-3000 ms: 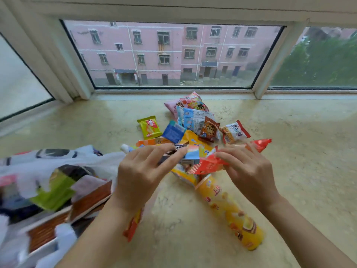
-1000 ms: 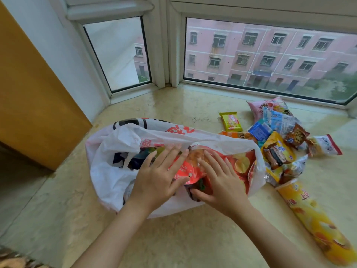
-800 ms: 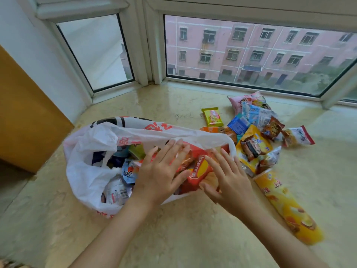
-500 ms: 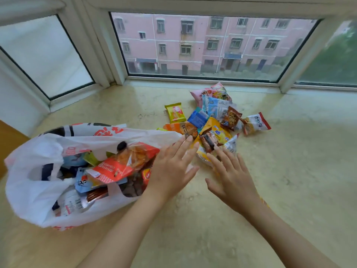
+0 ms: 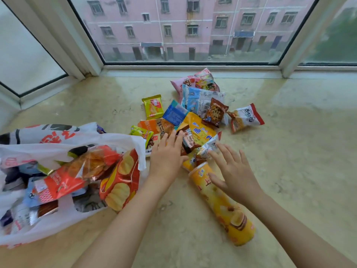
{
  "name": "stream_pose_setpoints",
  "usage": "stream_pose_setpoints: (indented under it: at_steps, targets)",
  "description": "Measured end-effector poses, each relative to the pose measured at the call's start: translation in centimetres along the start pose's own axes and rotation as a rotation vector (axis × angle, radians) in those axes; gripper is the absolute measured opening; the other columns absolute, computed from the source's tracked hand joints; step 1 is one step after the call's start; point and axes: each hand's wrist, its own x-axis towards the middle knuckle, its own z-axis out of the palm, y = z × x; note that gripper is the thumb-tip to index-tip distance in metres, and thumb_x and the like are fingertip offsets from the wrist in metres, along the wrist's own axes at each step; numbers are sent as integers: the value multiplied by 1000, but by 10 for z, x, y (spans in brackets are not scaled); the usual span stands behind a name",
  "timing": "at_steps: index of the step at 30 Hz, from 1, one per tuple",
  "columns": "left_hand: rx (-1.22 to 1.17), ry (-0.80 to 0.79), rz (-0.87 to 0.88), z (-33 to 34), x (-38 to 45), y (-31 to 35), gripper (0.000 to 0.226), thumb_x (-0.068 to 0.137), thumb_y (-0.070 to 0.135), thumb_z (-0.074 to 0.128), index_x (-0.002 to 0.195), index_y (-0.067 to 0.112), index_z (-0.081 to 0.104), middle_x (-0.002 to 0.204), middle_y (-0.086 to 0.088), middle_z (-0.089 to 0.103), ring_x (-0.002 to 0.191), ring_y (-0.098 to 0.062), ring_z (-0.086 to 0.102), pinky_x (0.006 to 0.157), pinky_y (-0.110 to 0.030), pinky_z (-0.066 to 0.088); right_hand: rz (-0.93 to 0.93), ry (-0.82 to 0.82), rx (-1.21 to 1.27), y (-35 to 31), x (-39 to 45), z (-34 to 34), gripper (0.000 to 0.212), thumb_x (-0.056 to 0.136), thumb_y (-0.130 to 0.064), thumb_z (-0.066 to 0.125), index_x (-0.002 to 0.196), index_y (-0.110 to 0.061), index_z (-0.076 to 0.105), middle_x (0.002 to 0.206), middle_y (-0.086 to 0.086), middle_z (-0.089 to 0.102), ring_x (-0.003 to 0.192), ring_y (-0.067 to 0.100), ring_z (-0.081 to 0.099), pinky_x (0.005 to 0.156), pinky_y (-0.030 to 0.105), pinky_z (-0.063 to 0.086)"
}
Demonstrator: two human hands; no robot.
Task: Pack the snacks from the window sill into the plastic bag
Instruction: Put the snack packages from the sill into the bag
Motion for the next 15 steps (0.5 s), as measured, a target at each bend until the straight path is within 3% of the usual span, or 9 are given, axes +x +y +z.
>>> stream_pose_setpoints:
  at_steps: [4, 7, 11, 15]
  targets:
    - [-228, -31, -196, 11, 27, 3, 87, 89, 69, 36, 154, 18, 6, 160, -2, 16, 146, -22, 19, 115, -41, 25, -70, -4, -35, 18, 23, 11, 62, 80, -35, 70, 136, -22, 47, 148, 13, 41, 131, 34, 44, 97, 62, 36]
    - [-397, -88, -294, 16, 45, 4, 89, 87, 70, 39, 153, 18, 12, 156, -4, 28, 140, -24, 33, 110, -46, 35, -114, -54, -70, 26, 42, 16, 68, 78, -41, 74, 139, -26, 45, 149, 11, 39, 135, 36, 40, 96, 67, 36]
    - [-642, -135, -356, 11, 56, 7, 90, 84, 58, 61, 152, 22, 15, 153, 0, 35, 135, -22, 40, 101, -45, 41, -170, -102, -126, 33, 59, 19, 80, 63, -39, 85, 135, -27, 51, 146, 11, 44, 134, 40, 39, 95, 74, 28]
    - [-846, -147, -431, 1, 56, 6, 90, 71, 44, 81, 144, 21, 34, 142, 1, 49, 126, -19, 49, 93, -33, 43, -203, -38, -137, 39, 62, 20, 77, 53, -26, 92, 124, -28, 61, 127, 8, 60, 130, 40, 45, 94, 77, 26]
